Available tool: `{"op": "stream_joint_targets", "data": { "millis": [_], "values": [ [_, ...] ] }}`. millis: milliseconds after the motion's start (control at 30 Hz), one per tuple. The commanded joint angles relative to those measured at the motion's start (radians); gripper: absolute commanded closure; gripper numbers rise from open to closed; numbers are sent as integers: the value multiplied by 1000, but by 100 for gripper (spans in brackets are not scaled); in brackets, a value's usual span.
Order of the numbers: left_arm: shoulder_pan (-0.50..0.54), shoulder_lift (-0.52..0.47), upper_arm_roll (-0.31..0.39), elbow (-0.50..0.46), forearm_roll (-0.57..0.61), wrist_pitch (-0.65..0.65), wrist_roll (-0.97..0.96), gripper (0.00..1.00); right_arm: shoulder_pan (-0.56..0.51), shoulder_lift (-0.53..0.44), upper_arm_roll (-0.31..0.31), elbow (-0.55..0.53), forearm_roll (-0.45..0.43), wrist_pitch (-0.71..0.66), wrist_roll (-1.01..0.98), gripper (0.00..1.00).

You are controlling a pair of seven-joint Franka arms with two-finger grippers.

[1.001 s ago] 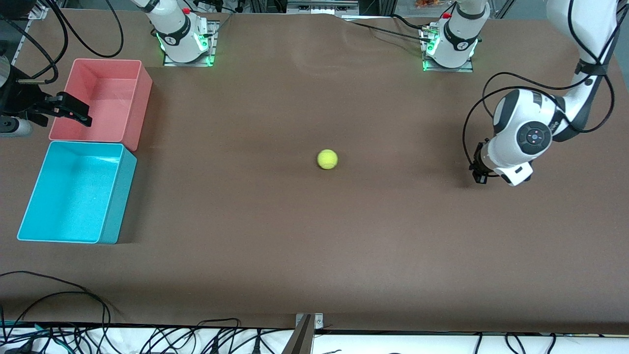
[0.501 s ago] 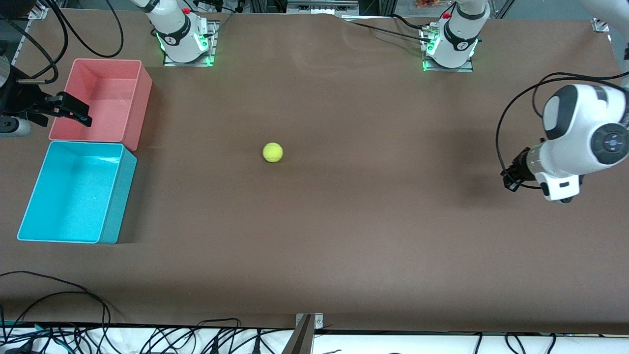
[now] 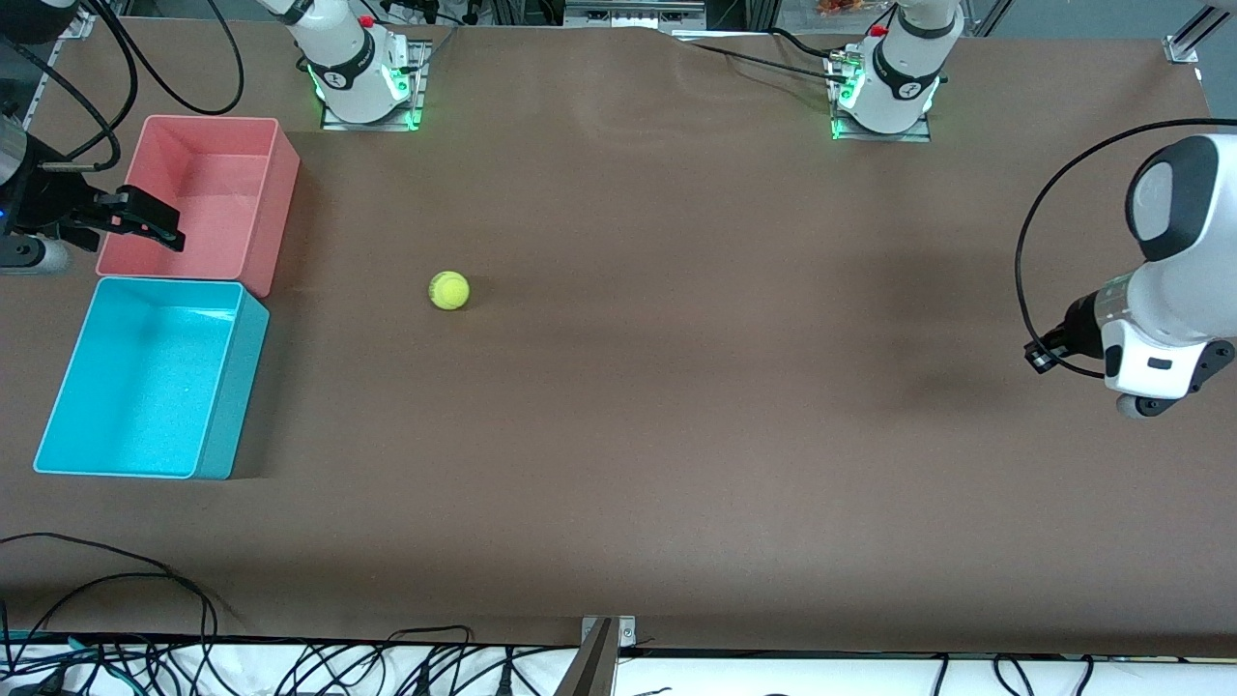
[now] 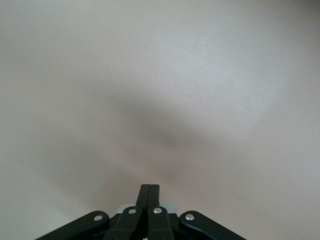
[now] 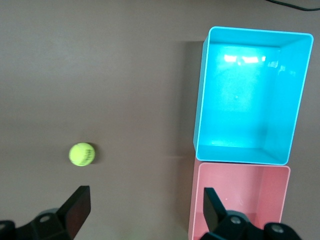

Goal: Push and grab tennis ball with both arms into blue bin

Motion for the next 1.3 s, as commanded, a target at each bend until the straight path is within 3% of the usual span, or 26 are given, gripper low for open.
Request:
{"op": "stream_joint_targets", "data": {
  "millis": [0,434,534,634,668,734,1068,1268],
  "values": [
    [-9,2,0,91,-18,-73,175,96,-1,5,0,12,0,-9,10,0],
    [-4,2,-46,174,-29,-127,422,89,4,60,3,12,-14,-14,4,0],
    [-9,4,-53,215,-29,-167,507,77,4,60,3,6,-14,-15,9,0],
    [-9,10,-61,238,-29,-193,528,54,4,54,3,-18,-11,-17,10,0],
    [-9,10,-61,240,-29,-194,531,42,4,48,3,-30,-11,-22,10,0],
    [-10,10,-63,240,-29,-196,534,0,5,37,5,-47,-14,-32,10,0],
    [-10,10,-66,240,-17,-194,534,0,7,-49,6,-213,-12,12,10,0],
    [-18,10,-66,241,-17,-198,528,0,7,-141,6,-395,-14,148,9,0]
  ]
}}
